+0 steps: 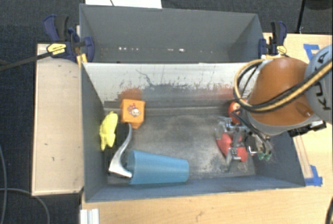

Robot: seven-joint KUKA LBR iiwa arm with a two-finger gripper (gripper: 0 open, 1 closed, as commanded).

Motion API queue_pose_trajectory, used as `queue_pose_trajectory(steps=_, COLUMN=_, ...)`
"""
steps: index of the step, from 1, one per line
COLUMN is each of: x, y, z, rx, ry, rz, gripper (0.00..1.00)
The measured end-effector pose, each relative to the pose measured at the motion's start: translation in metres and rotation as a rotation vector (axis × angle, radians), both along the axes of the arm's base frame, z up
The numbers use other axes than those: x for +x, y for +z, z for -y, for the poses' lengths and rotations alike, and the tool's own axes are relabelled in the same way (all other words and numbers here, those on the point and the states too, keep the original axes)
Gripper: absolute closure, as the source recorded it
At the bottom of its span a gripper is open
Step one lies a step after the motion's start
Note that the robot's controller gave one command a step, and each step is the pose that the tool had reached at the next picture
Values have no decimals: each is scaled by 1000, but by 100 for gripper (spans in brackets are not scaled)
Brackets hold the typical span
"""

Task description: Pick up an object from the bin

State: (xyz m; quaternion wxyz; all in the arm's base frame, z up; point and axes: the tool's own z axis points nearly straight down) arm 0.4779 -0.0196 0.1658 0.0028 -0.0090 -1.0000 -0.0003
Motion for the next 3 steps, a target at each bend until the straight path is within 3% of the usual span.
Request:
queue_pose_trajectory(steps=1, x=2, y=3, z=0, rx=0, ry=1, rz=8, gripper=0)
queue_pose_trajectory(steps=2, x=9, y=-31, z=29, rx=0, ry=103, rz=13, gripper=0)
queue_pose_trajectory(steps=3, x=6, y=-85, z=111, rx=0, ry=-51, rz=6, gripper=100)
